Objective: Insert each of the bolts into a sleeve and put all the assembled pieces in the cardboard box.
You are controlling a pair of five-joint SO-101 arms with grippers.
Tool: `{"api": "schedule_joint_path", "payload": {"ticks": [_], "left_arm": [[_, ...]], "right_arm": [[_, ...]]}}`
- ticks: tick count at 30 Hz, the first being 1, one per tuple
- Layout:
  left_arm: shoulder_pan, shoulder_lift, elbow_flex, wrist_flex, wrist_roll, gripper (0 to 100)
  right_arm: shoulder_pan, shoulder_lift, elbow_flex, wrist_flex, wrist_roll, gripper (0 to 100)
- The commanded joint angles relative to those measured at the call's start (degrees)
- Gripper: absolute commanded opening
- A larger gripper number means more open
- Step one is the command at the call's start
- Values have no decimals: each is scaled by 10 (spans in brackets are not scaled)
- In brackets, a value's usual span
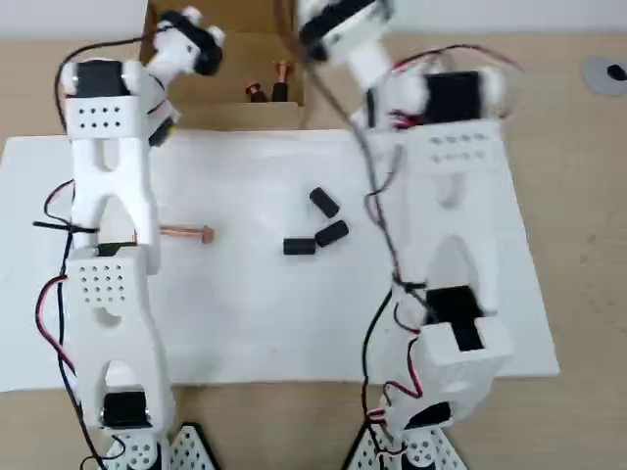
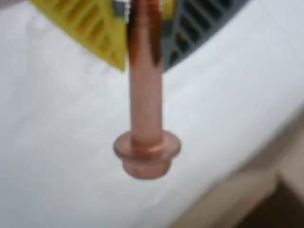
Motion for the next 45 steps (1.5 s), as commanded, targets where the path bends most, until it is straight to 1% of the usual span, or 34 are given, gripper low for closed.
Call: {"api": "schedule_joint_path", "payload": {"ticks": [1, 3, 5, 8, 11, 13, 16, 21, 25, 31, 38, 45], "left_arm": [[-28, -59, 42, 4, 74, 14], [-36, -95, 122, 4, 113, 15], [-39, -131, 225, 4, 136, 14], [-33, -177, 372, 2, 149, 13], [-27, -208, 456, 0, 171, 14], [-31, -221, 482, -15, 185, 14], [-47, -229, 487, -29, 193, 14], [-51, -227, 513, -34, 194, 14], [-43, -228, 583, -78, 193, 14], [-36, -232, 669, -127, 178, 17], [-34, -233, 677, -146, 172, 18], [-34, -233, 676, -151, 172, 18]], "right_arm": [[-43, -2, 115, -7, 6, 232], [-52, -2, 147, -17, 15, 232], [-56, -2, 160, -25, 25, 232], [-56, -2, 161, -37, 36, 232], [-58, 16, 161, -37, 53, 233], [-58, 49, 153, -39, 57, 232], [-57, 113, 111, -39, 55, 232], [-57, 203, -20, -9, 55, 232], [-54, 252, -102, 8, 57, 232], [-57, 276, -114, 8, 59, 234], [-57, 298, -114, 8, 89, 234], [-57, 334, -114, 7, 101, 234]]}}
